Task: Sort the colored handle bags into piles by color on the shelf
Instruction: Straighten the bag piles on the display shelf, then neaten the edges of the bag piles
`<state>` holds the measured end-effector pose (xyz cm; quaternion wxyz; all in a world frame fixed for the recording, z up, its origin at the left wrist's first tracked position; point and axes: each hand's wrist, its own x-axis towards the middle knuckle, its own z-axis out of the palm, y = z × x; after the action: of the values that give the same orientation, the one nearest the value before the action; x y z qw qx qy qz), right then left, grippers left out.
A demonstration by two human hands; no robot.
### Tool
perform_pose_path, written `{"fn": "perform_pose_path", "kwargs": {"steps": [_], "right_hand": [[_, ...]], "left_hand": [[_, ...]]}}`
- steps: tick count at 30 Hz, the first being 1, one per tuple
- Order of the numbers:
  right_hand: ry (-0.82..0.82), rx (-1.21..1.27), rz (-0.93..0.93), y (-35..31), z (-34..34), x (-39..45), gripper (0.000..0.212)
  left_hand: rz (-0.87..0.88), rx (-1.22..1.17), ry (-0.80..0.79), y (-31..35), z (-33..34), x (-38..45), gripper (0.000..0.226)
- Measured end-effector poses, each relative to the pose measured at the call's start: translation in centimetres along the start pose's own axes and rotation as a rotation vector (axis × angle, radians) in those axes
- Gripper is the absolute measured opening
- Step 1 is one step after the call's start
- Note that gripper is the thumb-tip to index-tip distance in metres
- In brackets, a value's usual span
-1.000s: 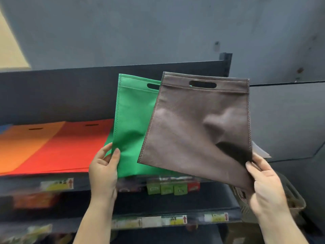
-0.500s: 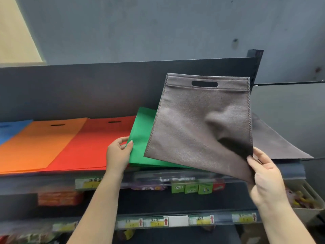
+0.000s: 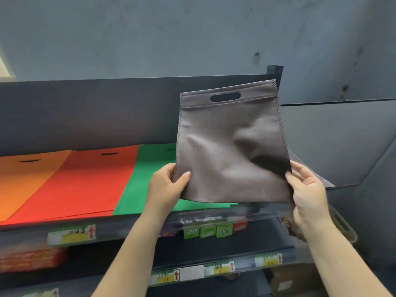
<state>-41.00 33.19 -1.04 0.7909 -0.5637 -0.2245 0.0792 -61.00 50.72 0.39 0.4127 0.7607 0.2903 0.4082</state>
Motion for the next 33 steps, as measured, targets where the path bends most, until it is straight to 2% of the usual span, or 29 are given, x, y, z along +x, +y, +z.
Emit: {"fn": "perform_pose_path", "kwargs": {"steps": [5, 10, 13, 16, 19, 23, 28, 33], "right_hand": [[0.035, -0.283, -0.165, -1.1, -4.2, 5.0, 0.029], [0.067, -0.616, -0.211, -0.3, -6.8, 9.2, 0.023], [0.025, -0.815, -0.137, 0.4, -7.8, 11.0, 0.031], [-0.03, -0.936, -0.118, 0.2, -8.8, 11.8, 0.039], [-0.018, -0.966, -0.235, -1.1, -10.7, 11.6, 0.036], [-0.101, -1.16, -0.367, -3.1, -14.8, 10.5, 0.037], [-0.139, -1.542, -0.339, -6.1, -22.5, 10.2, 0.05], [0.007, -1.8, -0.27, -10.2, -32.5, 9.7, 0.051]], "left_hand": [[0.083, 0.18, -0.035, 1.1, 5.6, 1.7, 0.005], [0.059, 0.417, -0.116, 1.3, 10.4, 3.2, 0.02], [0.014, 0.709, -0.19, 1.2, 12.3, 3.7, 0.034], [0.016, 0.922, -0.137, 1.5, 13.3, 3.8, 0.053], [0.131, 0.857, -0.092, 2.7, 14.8, 3.3, 0.055], [0.338, 0.855, -0.146, 6.0, 19.1, 2.7, 0.052], [0.498, 0.903, -0.262, 10.0, 27.1, 2.3, 0.051], [0.631, 0.833, -0.367, 14.4, 36.8, 1.1, 0.051]]}}
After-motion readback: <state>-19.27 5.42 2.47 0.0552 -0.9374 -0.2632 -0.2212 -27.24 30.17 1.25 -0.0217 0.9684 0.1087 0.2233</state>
